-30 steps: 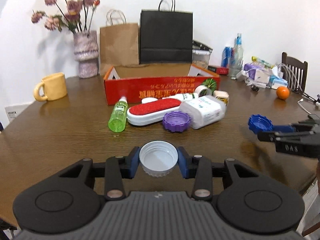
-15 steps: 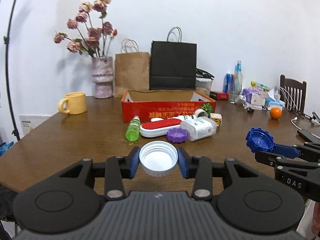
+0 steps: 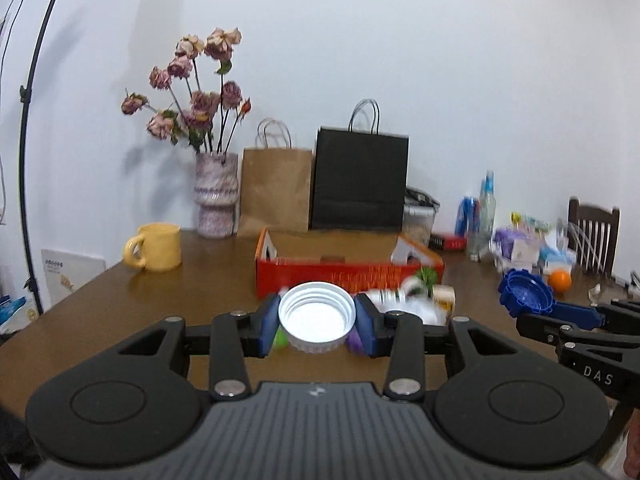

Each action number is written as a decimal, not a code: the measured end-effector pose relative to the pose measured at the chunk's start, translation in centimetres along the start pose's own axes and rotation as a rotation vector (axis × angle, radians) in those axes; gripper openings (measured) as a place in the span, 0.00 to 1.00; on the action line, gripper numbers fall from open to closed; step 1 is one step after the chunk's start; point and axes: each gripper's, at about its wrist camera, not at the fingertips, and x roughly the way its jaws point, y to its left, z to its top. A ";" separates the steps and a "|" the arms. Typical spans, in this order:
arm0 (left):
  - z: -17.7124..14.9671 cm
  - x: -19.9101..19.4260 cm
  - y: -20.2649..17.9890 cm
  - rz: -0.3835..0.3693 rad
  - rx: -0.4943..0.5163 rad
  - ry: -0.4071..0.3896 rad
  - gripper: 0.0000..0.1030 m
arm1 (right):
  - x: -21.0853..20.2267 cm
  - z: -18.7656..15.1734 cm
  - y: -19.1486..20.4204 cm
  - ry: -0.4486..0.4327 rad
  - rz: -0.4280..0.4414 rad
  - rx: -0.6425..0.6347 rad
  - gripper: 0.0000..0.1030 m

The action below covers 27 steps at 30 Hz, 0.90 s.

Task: Organize rigid objects
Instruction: 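Carry both caps to the red box and lower them inside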

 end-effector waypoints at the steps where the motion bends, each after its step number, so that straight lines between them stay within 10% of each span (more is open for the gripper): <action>1: 0.9 1.1 0.1 0.005 0.002 -0.014 0.39 | 1.1 1.0 -0.6 -0.001 0.007 0.010 0.33; 15: 13.7 23.2 3.1 0.025 -0.035 -0.010 0.39 | 21.4 13.9 -8.2 0.052 0.079 0.006 0.33; 27: 10.1 49.6 7.1 0.028 -0.117 0.535 0.39 | 48.1 12.2 -11.5 0.580 0.078 0.050 0.33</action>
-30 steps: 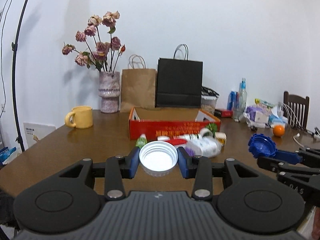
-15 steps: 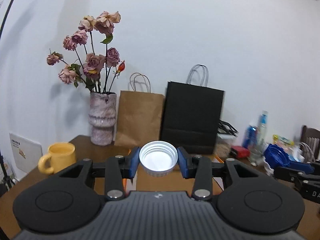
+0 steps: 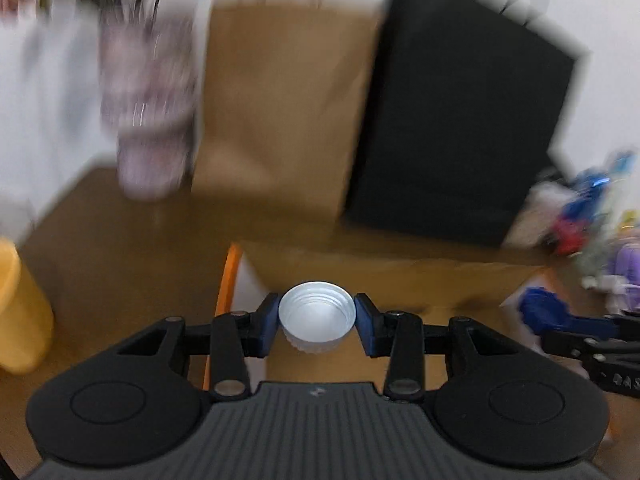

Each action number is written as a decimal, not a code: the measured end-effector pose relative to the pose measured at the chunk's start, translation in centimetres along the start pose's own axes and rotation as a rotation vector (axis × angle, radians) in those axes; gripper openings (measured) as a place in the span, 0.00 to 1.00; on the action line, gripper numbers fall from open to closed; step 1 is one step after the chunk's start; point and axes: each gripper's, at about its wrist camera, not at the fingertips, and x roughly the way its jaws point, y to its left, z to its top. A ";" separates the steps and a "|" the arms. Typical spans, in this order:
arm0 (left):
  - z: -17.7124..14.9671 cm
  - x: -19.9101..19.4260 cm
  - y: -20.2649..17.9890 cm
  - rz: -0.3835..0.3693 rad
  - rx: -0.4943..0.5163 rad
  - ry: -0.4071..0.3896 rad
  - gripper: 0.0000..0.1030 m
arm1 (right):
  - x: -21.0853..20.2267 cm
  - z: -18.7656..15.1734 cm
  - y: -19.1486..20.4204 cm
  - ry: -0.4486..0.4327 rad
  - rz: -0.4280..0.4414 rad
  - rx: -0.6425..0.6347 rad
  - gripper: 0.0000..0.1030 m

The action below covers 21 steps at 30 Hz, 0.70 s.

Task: Organize rigid objects
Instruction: 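Carry both caps to the red box and lower them inside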

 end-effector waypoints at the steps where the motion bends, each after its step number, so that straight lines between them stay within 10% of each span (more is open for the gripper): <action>1: 0.0 1.2 0.1 -0.004 0.013 0.022 0.39 | 1.4 0.2 0.0 0.028 -0.017 -0.015 0.33; 4: -0.5 3.4 -0.3 0.024 0.055 0.048 0.45 | 4.9 0.7 0.2 0.107 -0.074 -0.046 0.34; 6: -0.5 3.7 -0.7 0.042 0.091 0.018 0.73 | 5.7 0.7 0.1 0.123 -0.114 -0.027 0.34; 9: -0.7 4.1 -1.0 -0.007 0.148 0.047 0.88 | 5.9 1.4 -0.8 0.126 -0.098 0.058 0.59; 16: -0.5 4.0 -1.6 -0.093 0.177 0.051 0.94 | 4.5 0.6 -2.4 0.118 -0.050 0.162 0.67; 21: -0.8 1.5 -2.7 -0.023 0.156 0.013 0.98 | 2.8 0.6 -1.4 0.100 -0.084 0.149 0.71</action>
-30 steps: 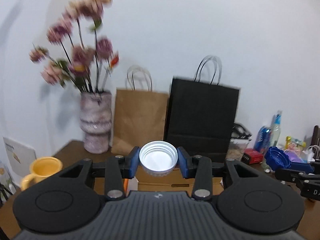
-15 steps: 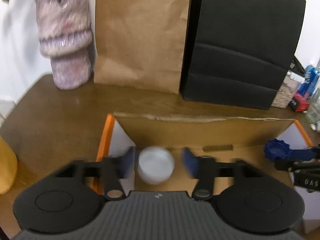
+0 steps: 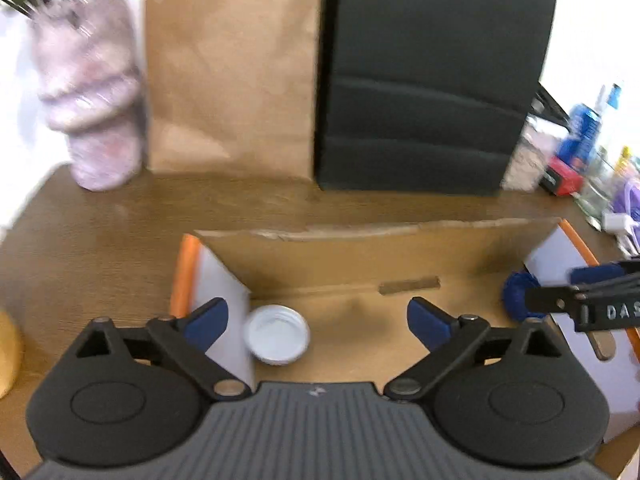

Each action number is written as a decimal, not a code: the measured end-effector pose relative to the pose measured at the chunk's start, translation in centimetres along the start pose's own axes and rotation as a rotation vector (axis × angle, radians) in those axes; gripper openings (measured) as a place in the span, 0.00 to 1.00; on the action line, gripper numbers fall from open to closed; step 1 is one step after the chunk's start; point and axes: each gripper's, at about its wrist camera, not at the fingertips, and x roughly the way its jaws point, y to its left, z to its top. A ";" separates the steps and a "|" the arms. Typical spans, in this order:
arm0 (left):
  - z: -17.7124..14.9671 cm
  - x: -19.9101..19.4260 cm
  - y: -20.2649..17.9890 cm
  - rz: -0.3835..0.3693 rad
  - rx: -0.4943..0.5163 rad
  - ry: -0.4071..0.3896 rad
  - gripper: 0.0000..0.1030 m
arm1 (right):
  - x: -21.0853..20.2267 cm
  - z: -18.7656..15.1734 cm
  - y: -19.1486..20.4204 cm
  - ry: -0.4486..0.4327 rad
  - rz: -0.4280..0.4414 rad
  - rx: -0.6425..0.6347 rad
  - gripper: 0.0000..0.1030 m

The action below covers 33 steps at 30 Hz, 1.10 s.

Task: Organize rigid objects
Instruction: 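Carry both caps to the red box and lower them inside, then open both tools to release the caps and lift away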

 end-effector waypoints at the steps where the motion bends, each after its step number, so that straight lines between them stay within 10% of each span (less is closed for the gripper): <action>1: 0.1 -1.0 0.0 -0.002 -0.007 -0.019 0.98 | -0.8 0.0 0.3 -0.011 -0.004 -0.009 0.71; 7: 1.4 -9.3 -0.3 -0.010 -0.009 -0.098 1.00 | -10.3 -0.3 2.3 -0.142 -0.004 -0.068 0.84; 12: -0.6 -18.3 -1.1 -0.009 -0.031 -0.320 1.00 | -18.4 -3.9 2.9 -0.329 -0.012 -0.092 1.00; 20: -8.0 -26.9 -4.7 -0.006 0.012 -0.661 1.00 | -25.3 -14.9 3.4 -0.757 0.021 -0.090 1.00; 33: -13.8 -31.1 -5.8 -0.053 0.039 -0.686 1.00 | -28.7 -21.9 3.8 -0.900 -0.006 -0.065 1.00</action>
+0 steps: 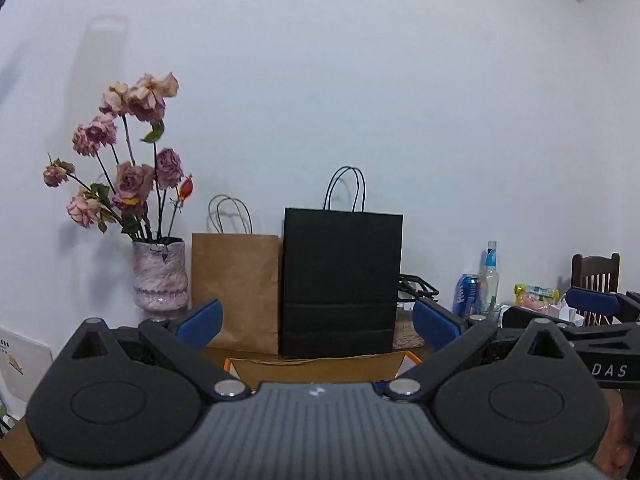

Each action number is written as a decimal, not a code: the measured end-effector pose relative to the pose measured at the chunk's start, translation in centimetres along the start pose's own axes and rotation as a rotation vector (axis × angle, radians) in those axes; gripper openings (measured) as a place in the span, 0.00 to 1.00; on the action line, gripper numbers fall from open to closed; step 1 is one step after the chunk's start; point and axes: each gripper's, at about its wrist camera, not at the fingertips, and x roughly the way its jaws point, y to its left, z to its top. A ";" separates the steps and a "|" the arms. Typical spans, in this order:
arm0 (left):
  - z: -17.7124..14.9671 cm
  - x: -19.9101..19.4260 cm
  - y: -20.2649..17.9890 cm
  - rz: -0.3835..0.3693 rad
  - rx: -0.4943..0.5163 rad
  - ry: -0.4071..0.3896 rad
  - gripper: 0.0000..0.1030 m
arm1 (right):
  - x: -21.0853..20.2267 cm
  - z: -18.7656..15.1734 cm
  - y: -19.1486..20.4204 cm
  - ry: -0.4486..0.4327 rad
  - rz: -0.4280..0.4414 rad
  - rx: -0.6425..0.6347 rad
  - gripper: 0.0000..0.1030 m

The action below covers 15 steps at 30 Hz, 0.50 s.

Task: Organize rigid objects
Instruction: 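Open both tools to release the caps and lift away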

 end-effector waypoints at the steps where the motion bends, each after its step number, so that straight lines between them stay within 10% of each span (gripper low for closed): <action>1: 0.0 -0.6 0.1 0.001 -0.008 -0.007 1.00 | -0.6 0.1 0.0 -0.002 0.004 0.002 1.00; 15: -6.5 -17.7 1.4 0.076 0.033 0.018 1.00 | -17.0 -4.5 0.5 0.035 0.013 -0.008 1.00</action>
